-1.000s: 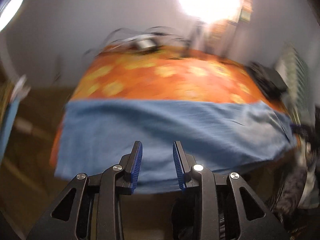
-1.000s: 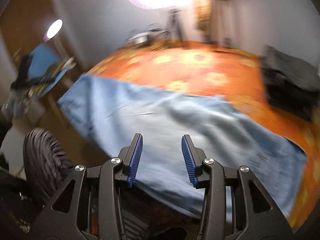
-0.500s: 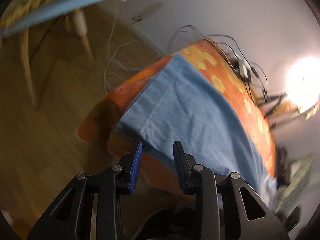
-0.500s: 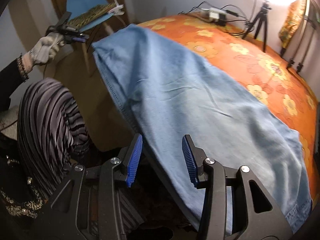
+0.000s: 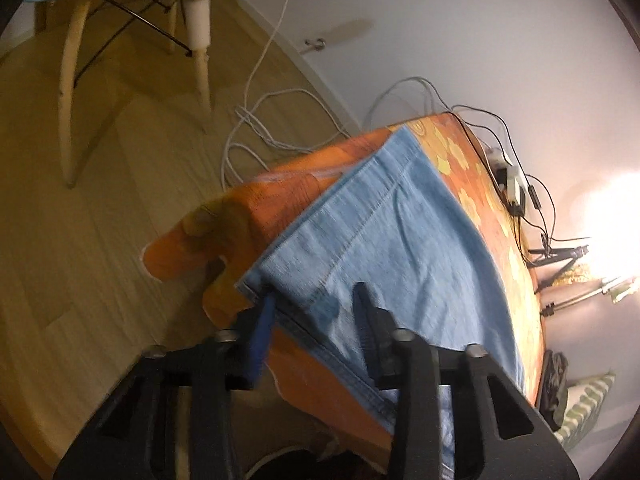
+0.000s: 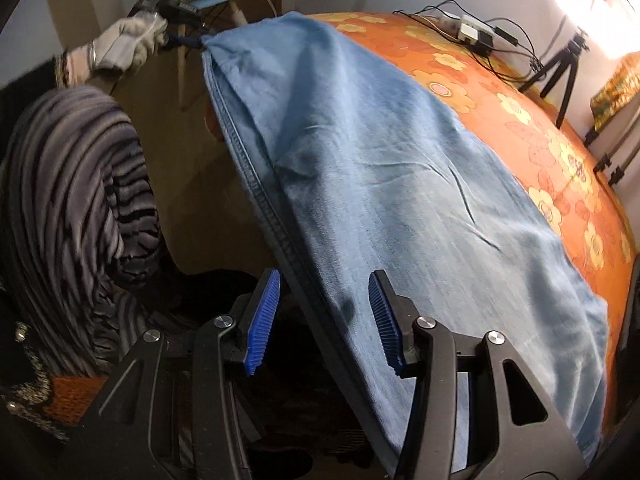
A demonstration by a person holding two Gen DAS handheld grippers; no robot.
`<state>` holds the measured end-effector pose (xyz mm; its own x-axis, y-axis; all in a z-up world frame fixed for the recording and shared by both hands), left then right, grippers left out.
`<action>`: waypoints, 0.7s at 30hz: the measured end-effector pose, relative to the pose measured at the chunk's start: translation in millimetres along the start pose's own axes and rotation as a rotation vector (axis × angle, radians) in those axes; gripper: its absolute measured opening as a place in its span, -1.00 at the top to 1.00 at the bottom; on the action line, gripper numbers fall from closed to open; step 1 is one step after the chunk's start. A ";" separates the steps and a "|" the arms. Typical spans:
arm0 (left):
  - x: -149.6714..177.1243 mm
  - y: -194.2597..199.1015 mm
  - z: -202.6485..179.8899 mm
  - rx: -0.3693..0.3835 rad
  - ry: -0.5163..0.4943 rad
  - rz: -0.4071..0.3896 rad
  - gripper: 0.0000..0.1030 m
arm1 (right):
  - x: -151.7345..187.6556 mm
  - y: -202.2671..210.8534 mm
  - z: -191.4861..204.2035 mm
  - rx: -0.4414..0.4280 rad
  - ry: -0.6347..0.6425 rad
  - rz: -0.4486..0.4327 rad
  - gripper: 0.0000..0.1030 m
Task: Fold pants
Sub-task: 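Grasp the folded edge with the left tool while the right tool grasps the side seam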
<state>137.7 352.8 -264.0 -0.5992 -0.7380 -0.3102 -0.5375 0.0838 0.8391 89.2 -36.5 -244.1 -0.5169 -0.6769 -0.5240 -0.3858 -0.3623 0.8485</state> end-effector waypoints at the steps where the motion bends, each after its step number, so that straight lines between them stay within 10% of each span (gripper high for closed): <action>1: -1.2 0.3 1.3 -0.004 0.001 -0.004 0.74 | -0.7 -1.2 0.9 0.003 0.007 0.001 0.06; 7: -5.5 6.5 -3.0 -0.020 -0.041 -0.047 0.88 | -4.6 -7.9 4.0 0.029 0.039 0.008 0.07; 13: -7.2 5.7 -5.3 -0.025 -0.049 -0.066 0.89 | -4.9 -15.0 -4.5 0.048 0.017 0.022 0.37; 15: -8.1 8.2 -5.1 -0.019 -0.048 -0.070 0.89 | -3.2 -20.3 -8.2 0.066 0.015 0.047 0.75; 21: -14.4 22.2 -10.8 -0.012 -0.072 -0.098 0.89 | -9.3 -5.3 -12.7 0.069 0.001 0.013 0.89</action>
<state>140.8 358.0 -236.2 -0.5855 -0.6924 -0.4217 -0.5886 0.0054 0.8084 105.8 -36.4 -242.8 -0.5213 -0.6823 -0.5126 -0.4310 -0.3080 0.8482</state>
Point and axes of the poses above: each gripper's, at about its wrist camera, not at the fingertips, and y roughly against the way its jaws point, z to its left, x to its underside, the point moved 8 cm from there along -y, roughly the way its jaws point, and after that the axes turned 5 degrees about -x, right-handed, at the moved point
